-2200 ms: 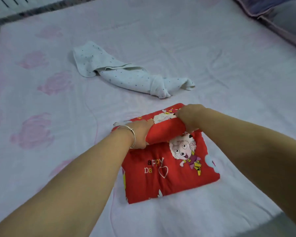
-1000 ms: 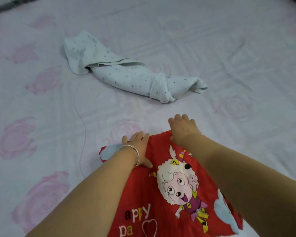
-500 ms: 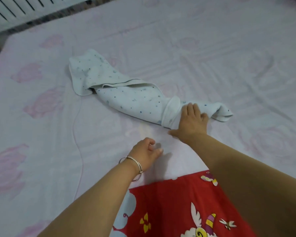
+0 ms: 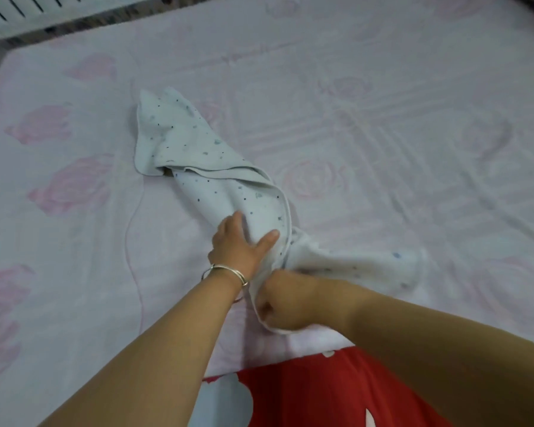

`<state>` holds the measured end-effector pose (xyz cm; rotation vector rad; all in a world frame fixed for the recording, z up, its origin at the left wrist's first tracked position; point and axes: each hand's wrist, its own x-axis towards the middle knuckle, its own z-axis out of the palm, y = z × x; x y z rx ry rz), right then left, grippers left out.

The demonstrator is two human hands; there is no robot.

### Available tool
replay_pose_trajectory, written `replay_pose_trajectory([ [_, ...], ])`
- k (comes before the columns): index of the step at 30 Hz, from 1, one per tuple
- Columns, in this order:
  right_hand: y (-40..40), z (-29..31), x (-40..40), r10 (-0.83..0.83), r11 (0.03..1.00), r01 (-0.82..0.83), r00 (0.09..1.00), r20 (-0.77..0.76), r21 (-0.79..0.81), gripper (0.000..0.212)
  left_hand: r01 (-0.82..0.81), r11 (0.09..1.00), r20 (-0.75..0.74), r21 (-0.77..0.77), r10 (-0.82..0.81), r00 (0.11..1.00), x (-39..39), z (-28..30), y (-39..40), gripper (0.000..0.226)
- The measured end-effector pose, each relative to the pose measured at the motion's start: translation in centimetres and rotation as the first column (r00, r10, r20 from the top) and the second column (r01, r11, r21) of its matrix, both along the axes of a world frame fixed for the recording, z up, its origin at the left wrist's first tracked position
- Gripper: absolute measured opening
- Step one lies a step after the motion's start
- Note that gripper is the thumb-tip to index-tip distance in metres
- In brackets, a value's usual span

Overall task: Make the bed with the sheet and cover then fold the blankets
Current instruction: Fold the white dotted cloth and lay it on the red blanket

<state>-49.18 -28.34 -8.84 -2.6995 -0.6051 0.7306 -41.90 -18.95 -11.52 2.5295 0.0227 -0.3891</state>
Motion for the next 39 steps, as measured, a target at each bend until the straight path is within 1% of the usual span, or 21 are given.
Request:
replay_pose_trajectory([
  [2, -0.4, 0.1, 1.5, -0.352, 0.928, 0.345, 0.936, 0.028, 0.142, 0.029, 0.012, 0.999, -0.081, -0.053, -0.016, 0.997, 0.3, -0.1, -0.7, 0.075],
  [4, -1.9, -0.8, 3.2, -0.679, 0.732, 0.653, 0.723, 0.126, 0.193, 0.03, 0.005, 0.998, -0.12, -0.061, -0.012, 0.993, 0.6, -0.1, -1.0, 0.059],
  [5, -2.7, -1.1, 4.0, -0.796, 0.602, 0.768, 0.6, 0.085, 0.217, 0.035, 0.018, 0.999, -0.125, -0.049, -0.024, 0.992, 0.7, -0.2, -1.0, 0.051],
  [6, -3.3, -1.3, 4.7, -0.878, 0.45, 0.861, 0.475, -0.057, 0.236, 0.046, 0.02, 0.999, -0.127, -0.048, -0.026, 0.992, 0.8, -0.3, -0.9, 0.045],
  [8, -4.2, -1.8, 5.8, -0.863, 0.171, 0.95, 0.272, -0.426, 0.259, 0.061, -0.02, 0.995, -0.143, -0.096, 0.006, 0.99, 1.2, -0.1, -0.8, 0.041],
  [10, -4.1, -1.8, 6.7, -0.771, 0.11, 0.957, 0.253, -0.585, 0.268, 0.038, -0.091, 0.98, -0.194, -0.175, 0.057, 0.979, 1.8, 0.1, -0.5, 0.051],
  [13, -2.4, -2.1, 8.2, -0.741, 0.12, 0.936, 0.306, -0.598, 0.33, 0.024, -0.222, 0.926, -0.236, -0.305, 0.152, 0.96, 2.9, 0.3, 0.5, 0.061],
  [14, -1.5, -1.9, 8.4, -0.763, 0.184, 0.909, 0.372, -0.529, 0.373, 0.023, -0.276, 0.888, -0.267, -0.367, 0.183, 0.946, 3.1, 0.6, 0.6, 0.067],
  [16, 1.0, -1.1, 7.9, -0.734, 0.477, 0.754, 0.624, -0.266, 0.452, 0.014, -0.371, 0.794, -0.329, -0.481, 0.229, 0.916, 3.7, 1.2, 1.4, 0.078],
  [17, 2.4, -0.6, 7.3, -0.635, 0.627, 0.624, 0.756, -0.159, 0.467, 0.013, -0.419, 0.75, -0.345, -0.512, 0.268, 0.9, 4.0, 1.3, 2.1, 0.078],
  [18, 3.8, -0.3, 6.6, -0.502, 0.744, 0.494, 0.858, -0.112, 0.451, 0.015, -0.468, 0.719, -0.338, -0.514, 0.332, 0.881, 4.1, 1.2, 3.1, 0.071],
  [20, 5.9, 0.1, 5.3, -0.258, 0.867, 0.318, 0.945, -0.199, 0.384, 0.013, -0.55, 0.736, -0.252, -0.396, 0.489, 0.835, 4.2, 0.5, 6.2, 0.048],
  [21, 6.1, 0.0, 5.1, -0.203, 0.882, 0.291, 0.945, -0.258, 0.371, 0.015, -0.586, 0.759, -0.212, -0.284, 0.547, 0.81, 4.0, -0.1, 8.0, 0.039],
  [22, 6.0, -0.2, 5.4, -0.248, 0.855, 0.354, 0.921, -0.299, 0.379, 0.022, -0.625, 0.757, -0.208, -0.19, 0.591, 0.779, 3.7, -0.7, 9.5, 0.034],
  [24, 5.0, -0.9, 6.9, -0.522, 0.716, 0.574, 0.818, -0.239, 0.399, 0.027, -0.681, 0.722, -0.255, -0.123, 0.64, 0.725, 3.0, -1.8, 11.7, 0.033],
  [25, 4.4, -1.5, 8.1, -0.65, 0.666, 0.644, 0.749, -0.132, 0.375, 0.028, -0.694, 0.71, -0.275, -0.12, 0.647, 0.711, 2.7, -2.2, 12.4, 0.036],
  [27, 3.2, -2.7, 10.1, -0.754, 0.645, 0.73, 0.656, 0.032, 0.225, 0.03, -0.69, 0.71, -0.241, -0.14, 0.651, 0.72, 2.4, -2.3, 12.5, 0.047],
  [30, 2.8, -3.5, 12.6, -0.792, 0.611, 0.782, 0.605, 0.089, 0.123, 0.029, -0.645, 0.708, -0.188, -0.288, 0.619, 0.763, 2.8, -2.3, 12.3, 0.065],
  [35, 1.8, -3.0, 15.1, -0.851, 0.457, 0.865, 0.493, -0.182, 0.208, 0.029, -0.481, 0.806, -0.016, -0.344, 0.507, 0.862, 3.5, -1.7, 11.7, 0.09],
  [36, 1.9, -2.8, 15.0, -0.839, 0.469, 0.87, 0.493, -0.229, 0.152, 0.033, -0.449, 0.829, 0.001, -0.334, 0.477, 0.879, 3.5, -1.8, 11.8, 0.09],
  [39, 2.7, -3.4, 15.3, -0.727, 0.665, 0.746, 0.652, -0.215, 0.017, 0.041, -0.35, 0.878, 0.006, -0.326, 0.372, 0.928, 3.6, -2.3, 12.1, 0.094],
])
